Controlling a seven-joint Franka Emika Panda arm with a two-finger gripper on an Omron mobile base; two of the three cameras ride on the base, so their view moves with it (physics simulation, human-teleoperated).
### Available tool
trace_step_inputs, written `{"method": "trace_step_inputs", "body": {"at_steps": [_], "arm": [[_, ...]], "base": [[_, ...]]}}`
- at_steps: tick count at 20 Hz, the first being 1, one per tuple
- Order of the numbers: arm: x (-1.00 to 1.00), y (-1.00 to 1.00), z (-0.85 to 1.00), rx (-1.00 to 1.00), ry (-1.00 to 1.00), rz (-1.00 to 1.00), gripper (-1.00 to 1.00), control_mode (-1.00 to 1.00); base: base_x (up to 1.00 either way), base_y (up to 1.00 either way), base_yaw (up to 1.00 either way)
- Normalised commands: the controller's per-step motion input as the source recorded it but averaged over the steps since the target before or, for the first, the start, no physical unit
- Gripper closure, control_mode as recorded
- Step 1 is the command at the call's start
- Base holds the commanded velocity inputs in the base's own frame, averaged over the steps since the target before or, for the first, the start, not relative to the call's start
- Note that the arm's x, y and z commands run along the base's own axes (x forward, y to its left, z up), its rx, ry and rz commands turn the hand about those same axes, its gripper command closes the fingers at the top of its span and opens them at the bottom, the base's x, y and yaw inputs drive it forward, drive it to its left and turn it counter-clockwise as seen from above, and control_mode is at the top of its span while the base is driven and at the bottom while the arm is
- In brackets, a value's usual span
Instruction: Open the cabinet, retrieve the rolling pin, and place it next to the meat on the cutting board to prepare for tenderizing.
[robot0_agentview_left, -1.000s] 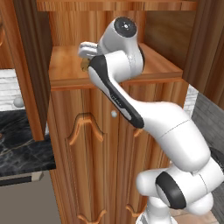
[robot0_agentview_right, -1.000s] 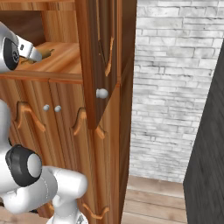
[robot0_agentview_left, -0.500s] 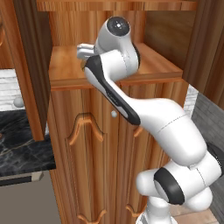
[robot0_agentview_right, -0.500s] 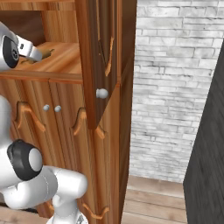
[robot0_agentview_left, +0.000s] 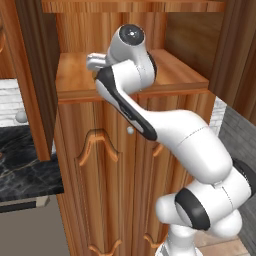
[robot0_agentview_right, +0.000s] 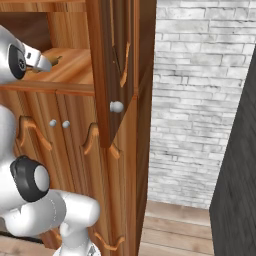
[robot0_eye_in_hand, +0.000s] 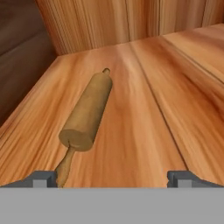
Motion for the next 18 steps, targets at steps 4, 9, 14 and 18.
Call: {"method": "trace_step_inputs", "body": {"at_steps": [4,9,14,18], "arm": [[0.21,0.22,-0.04,-0.01,0.0,-0.03,-1.0,-1.0],[0.21,0.22,0.0,-0.03,0.0,-0.07,-1.0,-1.0],[0.25,0.18,0.0,-0.04,0.01,-0.08,-1.0,-1.0],[0.23,0.17,0.0,-0.03,0.03,-0.08,-1.0,-1.0]], "base": [[0.0,0.0,0.0],[0.0,0.0,0.0],[0.0,0.0,0.0],[0.0,0.0,0.0]]}}
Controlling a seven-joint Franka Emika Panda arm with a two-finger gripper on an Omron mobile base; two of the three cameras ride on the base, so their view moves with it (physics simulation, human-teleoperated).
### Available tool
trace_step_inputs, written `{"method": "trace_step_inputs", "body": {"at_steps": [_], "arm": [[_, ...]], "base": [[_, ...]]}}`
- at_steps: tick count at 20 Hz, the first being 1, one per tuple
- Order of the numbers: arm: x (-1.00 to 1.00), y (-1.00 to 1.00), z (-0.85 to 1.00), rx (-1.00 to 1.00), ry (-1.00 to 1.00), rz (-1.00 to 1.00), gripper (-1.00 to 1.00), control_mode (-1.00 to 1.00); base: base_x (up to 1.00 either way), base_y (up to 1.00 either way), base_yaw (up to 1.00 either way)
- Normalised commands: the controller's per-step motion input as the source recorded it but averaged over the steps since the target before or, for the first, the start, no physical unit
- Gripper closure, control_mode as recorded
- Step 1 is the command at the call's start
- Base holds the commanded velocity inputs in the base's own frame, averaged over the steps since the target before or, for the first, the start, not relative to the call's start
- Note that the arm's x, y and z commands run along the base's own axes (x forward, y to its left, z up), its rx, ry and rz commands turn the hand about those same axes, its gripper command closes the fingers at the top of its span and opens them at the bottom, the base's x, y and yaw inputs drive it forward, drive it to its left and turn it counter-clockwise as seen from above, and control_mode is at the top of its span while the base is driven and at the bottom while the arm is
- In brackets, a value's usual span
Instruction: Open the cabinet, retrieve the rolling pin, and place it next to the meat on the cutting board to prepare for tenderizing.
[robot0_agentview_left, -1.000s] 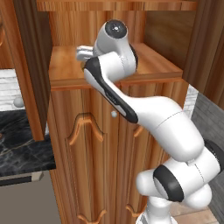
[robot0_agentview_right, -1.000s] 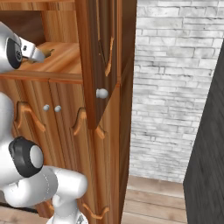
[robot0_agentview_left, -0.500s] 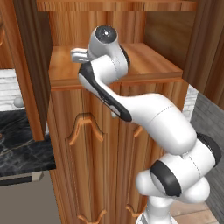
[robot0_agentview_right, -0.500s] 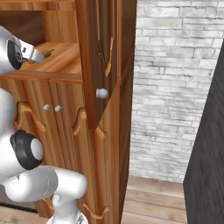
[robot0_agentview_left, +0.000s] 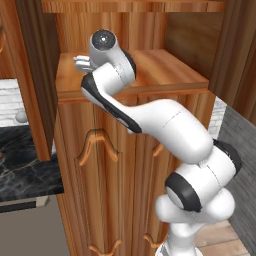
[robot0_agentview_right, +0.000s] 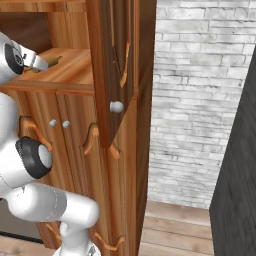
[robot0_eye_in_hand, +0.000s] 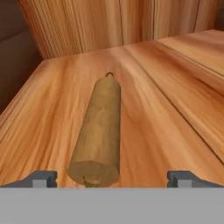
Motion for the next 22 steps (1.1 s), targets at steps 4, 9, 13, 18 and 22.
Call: {"method": "trace_step_inputs", "body": {"at_steps": [4,9,13,18,22], "arm": [[0.23,0.21,0.0,-0.02,0.06,-0.08,-1.0,-1.0],[0.21,0.06,0.0,0.0,0.1,-0.02,-1.0,-1.0],[0.11,0.0,-0.02,0.0,0.07,0.0,-1.0,-1.0],[0.13,0.0,-0.11,0.0,0.03,0.0,-1.0,-1.0],[0.04,0.0,-0.08,0.0,0.0,0.0,-1.0,-1.0]], "base": [[0.0,0.0,0.0],[0.0,0.0,0.0],[0.0,0.0,0.0],[0.0,0.0,0.0],[0.0,0.0,0.0]]}}
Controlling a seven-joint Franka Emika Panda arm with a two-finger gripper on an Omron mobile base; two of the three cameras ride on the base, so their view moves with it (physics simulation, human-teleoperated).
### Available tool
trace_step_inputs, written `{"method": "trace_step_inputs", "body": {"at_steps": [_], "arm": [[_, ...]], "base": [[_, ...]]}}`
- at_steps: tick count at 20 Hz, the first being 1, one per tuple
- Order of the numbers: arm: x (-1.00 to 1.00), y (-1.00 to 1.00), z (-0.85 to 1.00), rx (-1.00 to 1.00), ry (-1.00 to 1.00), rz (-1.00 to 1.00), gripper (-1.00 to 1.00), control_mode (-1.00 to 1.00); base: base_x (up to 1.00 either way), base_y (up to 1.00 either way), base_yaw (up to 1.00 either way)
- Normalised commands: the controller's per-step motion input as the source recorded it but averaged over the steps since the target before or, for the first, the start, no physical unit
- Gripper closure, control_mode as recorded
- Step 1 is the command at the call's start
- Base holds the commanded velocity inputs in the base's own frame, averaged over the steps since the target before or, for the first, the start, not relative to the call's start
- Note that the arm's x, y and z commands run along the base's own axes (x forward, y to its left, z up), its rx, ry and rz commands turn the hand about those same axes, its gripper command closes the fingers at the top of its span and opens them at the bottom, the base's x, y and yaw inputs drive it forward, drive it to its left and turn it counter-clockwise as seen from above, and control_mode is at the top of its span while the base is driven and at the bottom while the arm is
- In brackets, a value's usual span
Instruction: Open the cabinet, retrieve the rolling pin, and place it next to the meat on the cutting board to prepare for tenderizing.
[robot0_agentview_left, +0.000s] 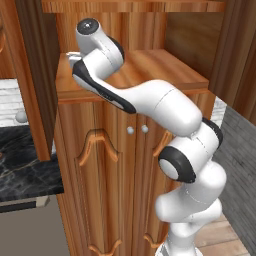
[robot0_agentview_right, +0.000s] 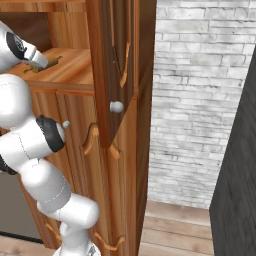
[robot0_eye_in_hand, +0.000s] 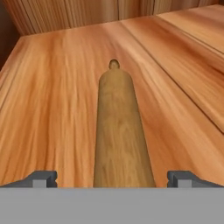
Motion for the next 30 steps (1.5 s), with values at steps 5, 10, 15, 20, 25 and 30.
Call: {"method": "trace_step_inputs", "body": {"at_steps": [5,10,15,20,25,30], "arm": [[0.0,-0.03,-0.23,0.02,0.0,0.0,1.0,-1.0],[0.0,-0.04,-0.3,0.06,-0.01,0.0,1.0,-1.0],[0.0,-0.14,-0.25,0.13,-0.02,0.0,1.0,-1.0],[-0.01,0.0,-0.03,0.01,0.0,0.0,1.0,-1.0],[-0.31,-0.02,0.0,0.0,-0.11,0.0,1.0,-1.0],[-0.43,-0.13,0.16,0.0,-0.13,0.0,1.0,-1.0]], "base": [[0.0,0.0,0.0],[0.0,0.0,0.0],[0.0,0.0,0.0],[0.0,0.0,0.0],[0.0,0.0,0.0],[0.0,0.0,0.0]]}}
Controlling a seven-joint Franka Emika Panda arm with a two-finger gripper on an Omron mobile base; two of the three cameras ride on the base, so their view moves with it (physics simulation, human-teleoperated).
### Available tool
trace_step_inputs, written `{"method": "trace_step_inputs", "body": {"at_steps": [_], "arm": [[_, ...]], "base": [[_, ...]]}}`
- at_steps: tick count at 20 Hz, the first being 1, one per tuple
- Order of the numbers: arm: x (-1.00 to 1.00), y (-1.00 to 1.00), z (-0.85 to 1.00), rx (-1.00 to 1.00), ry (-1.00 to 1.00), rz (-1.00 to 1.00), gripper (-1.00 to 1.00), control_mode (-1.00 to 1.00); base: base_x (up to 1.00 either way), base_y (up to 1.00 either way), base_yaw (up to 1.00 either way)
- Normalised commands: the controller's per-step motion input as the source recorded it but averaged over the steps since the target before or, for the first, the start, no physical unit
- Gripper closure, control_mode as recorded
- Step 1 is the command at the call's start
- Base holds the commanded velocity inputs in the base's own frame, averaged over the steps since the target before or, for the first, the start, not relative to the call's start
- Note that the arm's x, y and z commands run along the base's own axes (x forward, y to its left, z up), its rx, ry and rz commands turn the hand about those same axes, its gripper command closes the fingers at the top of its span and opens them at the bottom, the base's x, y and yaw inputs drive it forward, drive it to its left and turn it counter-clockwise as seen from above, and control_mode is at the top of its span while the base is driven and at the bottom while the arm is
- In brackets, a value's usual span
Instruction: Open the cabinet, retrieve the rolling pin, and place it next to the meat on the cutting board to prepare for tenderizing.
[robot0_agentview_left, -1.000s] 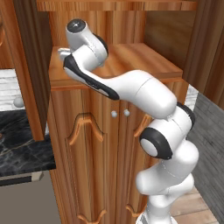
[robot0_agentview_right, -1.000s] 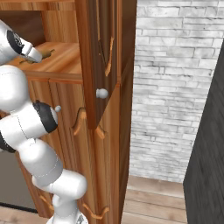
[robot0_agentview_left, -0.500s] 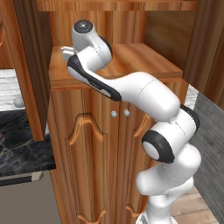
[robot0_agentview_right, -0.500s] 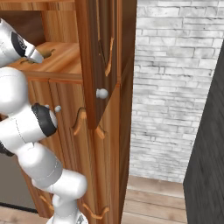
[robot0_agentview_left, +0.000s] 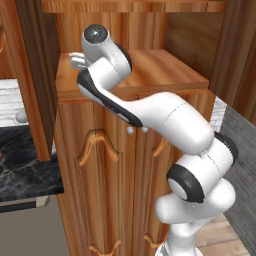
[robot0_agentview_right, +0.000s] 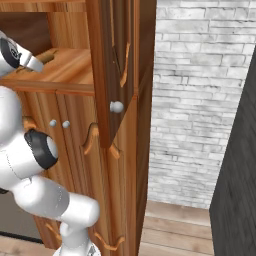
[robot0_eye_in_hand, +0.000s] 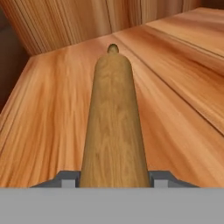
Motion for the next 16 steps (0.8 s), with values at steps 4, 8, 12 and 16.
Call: {"method": "trace_step_inputs", "body": {"at_steps": [4,8,12,16], "arm": [[-0.34,-0.16,0.11,0.0,-0.06,0.0,1.0,-1.0],[-0.36,-0.44,0.01,0.0,-0.04,0.0,1.0,-1.0],[-0.58,-0.33,0.0,0.0,0.0,0.0,1.0,-1.0],[-0.77,-0.29,0.0,0.0,0.0,0.0,1.0,-1.0]], "base": [[0.0,0.0,0.0],[0.0,0.0,0.0],[0.0,0.0,0.0],[0.0,0.0,0.0]]}}
